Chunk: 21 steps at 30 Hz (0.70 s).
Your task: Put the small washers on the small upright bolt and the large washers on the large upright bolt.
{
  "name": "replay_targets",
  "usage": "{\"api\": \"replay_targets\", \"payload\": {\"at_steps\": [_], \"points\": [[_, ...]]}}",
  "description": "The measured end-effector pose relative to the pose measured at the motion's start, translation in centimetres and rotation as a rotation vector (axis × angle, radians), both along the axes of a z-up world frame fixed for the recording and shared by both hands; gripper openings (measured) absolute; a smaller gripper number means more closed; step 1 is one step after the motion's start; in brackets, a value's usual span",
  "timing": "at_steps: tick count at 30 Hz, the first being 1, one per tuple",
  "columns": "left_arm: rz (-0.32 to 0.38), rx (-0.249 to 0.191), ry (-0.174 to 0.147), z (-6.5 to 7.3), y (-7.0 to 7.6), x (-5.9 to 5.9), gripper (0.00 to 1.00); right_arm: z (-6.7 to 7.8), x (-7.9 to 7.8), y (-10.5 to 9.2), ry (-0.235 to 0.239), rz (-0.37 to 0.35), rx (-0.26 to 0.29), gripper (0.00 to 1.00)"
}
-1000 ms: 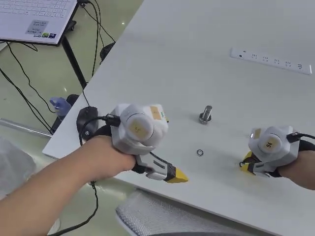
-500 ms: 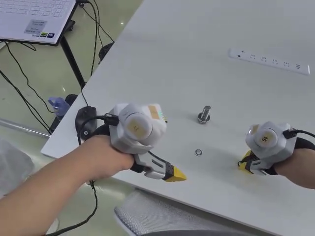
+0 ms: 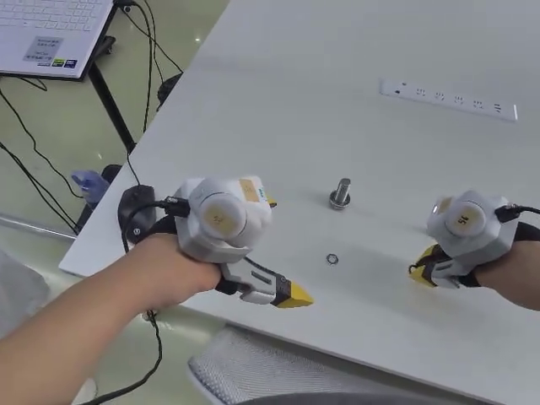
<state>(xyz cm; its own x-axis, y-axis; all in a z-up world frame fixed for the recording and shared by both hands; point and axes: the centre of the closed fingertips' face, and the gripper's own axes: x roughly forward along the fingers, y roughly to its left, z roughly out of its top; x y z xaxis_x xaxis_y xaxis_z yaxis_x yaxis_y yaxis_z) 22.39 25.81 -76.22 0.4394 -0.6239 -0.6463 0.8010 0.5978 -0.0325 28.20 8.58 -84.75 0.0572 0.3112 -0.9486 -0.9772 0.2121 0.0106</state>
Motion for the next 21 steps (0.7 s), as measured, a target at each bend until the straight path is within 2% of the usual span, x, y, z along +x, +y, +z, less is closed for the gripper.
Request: {"api": "replay_targets", "payload": {"at_steps": [9, 21], "points": [[-0.003, 0.003, 0.005, -0.3, 0.2, 0.2, 0.90, 1.4, 0.6, -1.3, 0.001, -0.033, 0.006, 0.12], [-0.006, 0.030, 0.027, -1.1, 1.0, -0.2, 0.89, 2.1, 2.0, -3.1, 0.004, -0.083, 0.007, 0.12]]}}
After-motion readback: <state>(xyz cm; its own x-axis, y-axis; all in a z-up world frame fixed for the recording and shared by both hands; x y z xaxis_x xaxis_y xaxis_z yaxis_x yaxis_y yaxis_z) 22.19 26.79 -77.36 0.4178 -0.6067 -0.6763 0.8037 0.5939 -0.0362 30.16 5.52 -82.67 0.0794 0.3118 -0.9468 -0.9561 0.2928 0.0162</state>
